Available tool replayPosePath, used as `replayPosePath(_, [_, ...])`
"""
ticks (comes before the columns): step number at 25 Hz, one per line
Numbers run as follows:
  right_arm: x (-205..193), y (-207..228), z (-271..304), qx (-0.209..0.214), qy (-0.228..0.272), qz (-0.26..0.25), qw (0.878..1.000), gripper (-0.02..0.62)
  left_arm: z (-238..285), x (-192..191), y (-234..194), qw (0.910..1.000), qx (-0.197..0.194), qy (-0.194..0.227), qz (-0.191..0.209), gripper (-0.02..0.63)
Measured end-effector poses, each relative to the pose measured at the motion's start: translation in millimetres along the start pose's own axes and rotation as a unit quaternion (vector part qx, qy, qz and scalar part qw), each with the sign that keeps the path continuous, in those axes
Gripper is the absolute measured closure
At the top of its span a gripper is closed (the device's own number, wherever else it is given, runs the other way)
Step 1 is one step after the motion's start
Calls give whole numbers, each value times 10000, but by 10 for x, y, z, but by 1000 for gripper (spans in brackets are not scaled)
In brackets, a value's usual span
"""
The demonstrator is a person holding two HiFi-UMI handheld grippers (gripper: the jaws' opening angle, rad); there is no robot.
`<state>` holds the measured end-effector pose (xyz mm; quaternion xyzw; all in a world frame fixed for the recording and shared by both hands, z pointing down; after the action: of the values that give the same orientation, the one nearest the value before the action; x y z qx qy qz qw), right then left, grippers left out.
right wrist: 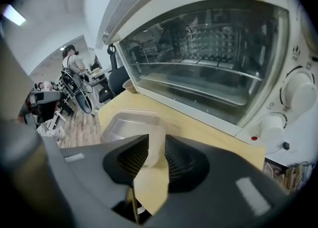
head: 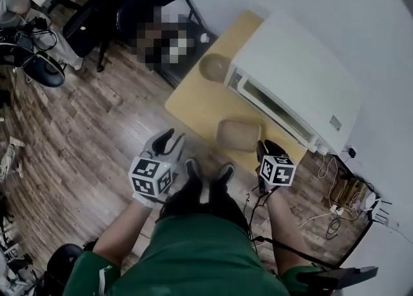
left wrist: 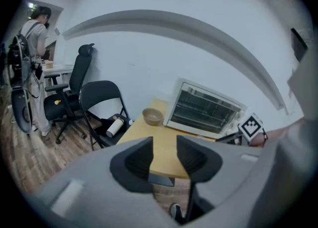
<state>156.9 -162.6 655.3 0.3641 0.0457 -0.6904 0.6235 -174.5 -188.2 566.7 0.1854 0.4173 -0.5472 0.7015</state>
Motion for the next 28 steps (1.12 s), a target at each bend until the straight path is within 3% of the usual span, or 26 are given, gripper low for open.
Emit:
replayPosePath(7, [-39, 89, 181, 192, -212, 338, 9990, 509, 92, 1, -35, 10000, 32, -91, -19, 460])
replayPosePath(13, [-40, 127, 242, 110, -347, 413, 9985, 529, 119, 16, -119, 9998, 123, -119, -90, 460])
replayPosePath(20, [-22, 146, 186, 136, -314, 712, 9969, 564, 112, 59, -132, 9998, 96, -92, -164, 463])
replayPosePath(28, [11, 139, 96, 168, -141, 667, 9975, 577, 110, 33, -65, 9997, 46, -98, -212, 465])
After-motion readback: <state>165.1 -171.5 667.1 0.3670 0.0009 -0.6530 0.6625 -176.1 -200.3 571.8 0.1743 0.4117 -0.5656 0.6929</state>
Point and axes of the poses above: the fingertips, and each gripper's own axes: z forward along the fingers, y to its right, x out of its top, the point moved 7 cm from there along -z, backward along the fingers, and after that the axes turned 11 degrees about x, right-handed, at the moved point
